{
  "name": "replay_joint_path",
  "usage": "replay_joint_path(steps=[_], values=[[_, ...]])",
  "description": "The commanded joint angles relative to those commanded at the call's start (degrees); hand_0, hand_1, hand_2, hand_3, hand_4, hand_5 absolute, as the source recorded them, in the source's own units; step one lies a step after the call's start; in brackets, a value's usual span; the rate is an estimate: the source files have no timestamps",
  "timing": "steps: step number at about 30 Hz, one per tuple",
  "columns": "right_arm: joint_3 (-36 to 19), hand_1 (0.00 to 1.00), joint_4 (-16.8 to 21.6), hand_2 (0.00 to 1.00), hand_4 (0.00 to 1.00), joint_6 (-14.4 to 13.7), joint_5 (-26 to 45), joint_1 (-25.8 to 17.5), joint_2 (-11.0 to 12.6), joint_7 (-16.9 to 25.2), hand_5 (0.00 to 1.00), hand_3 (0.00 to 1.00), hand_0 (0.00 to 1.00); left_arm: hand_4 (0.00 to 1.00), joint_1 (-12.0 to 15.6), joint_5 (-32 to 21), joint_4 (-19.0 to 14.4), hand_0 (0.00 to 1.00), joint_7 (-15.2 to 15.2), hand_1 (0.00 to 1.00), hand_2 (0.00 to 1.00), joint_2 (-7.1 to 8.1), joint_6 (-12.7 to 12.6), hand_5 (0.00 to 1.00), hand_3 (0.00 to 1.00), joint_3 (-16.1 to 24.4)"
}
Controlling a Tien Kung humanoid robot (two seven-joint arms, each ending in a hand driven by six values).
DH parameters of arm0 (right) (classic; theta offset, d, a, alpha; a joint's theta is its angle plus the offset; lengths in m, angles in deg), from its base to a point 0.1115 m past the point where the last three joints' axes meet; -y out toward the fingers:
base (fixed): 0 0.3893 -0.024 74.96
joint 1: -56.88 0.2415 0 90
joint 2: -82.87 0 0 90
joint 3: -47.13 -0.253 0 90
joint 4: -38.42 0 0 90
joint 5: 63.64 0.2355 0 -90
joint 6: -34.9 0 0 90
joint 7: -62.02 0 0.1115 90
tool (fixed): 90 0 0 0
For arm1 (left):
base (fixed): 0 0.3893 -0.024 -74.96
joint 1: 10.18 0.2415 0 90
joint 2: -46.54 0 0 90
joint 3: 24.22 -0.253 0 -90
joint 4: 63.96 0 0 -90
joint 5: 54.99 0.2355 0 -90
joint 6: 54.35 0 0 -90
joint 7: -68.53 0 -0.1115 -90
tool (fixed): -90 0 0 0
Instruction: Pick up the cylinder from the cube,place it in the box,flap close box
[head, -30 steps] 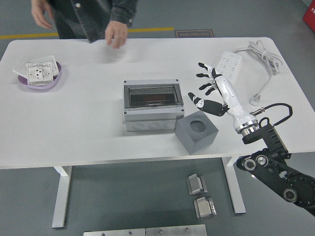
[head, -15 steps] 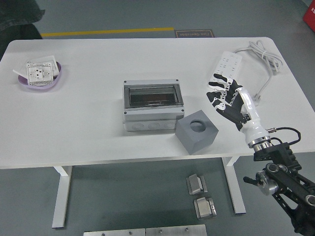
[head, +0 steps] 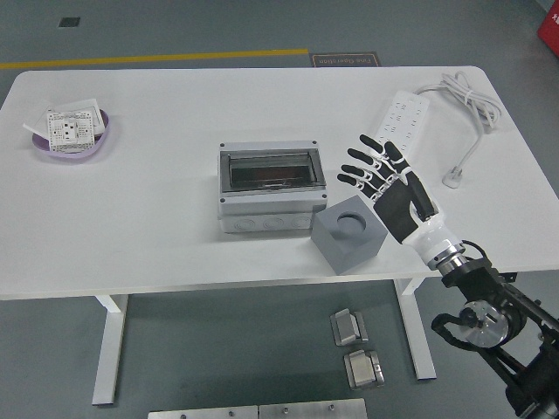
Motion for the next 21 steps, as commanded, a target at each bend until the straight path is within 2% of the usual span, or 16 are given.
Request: replay_joint_path(steps=[1, 6, 7, 16, 21], values=[[-0.02, 0.767, 0.05, 0.79, 0.969, 0.7, 1.25, 0.03, -0.02, -0.21, 0.963, 0.795, 0.828, 0.748, 0.0, -0.02, 0.01, 0.716, 0.0, 0.71, 0.688, -0.03, 0.0, 0.47, 0.817, 0.02], [0.13, 0.767, 0.21, 0.79, 0.969, 3.65, 5.48, 0.09, -0.2, -0.86, 0.963, 0.795, 0.828, 0.748, -0.01, -0.07, 0.03, 0.716, 0.0, 0.71, 0.688, -0.1, 0.01, 0.47, 0.817, 0.09], [0.18, 0.776, 0.24, 0.808, 0.985, 4.07, 5.94, 0.09, -0.23, -0.9, 0.998, 0.817, 0.839, 0.748, 0.0, -0.07, 0.03, 0.717, 0.0, 0.71, 0.689, -0.1, 0.01, 0.469, 0.817, 0.09], [0.84, 0.776, -0.01, 0.806, 0.997, 7.97, 11.89, 0.16, -0.37, -0.32, 0.998, 0.818, 0.841, 0.747, 0.09, -0.24, 0.08, 0.718, 0.01, 0.71, 0.689, -0.22, 0.0, 0.467, 0.817, -0.04], [0.95, 0.775, -1.0, 0.811, 0.998, 7.76, 15.08, 0.19, -0.49, 0.56, 0.998, 0.822, 0.841, 0.747, 0.11, -0.39, 0.09, 0.717, 0.02, 0.711, 0.689, -0.23, 0.0, 0.466, 0.817, -0.19]])
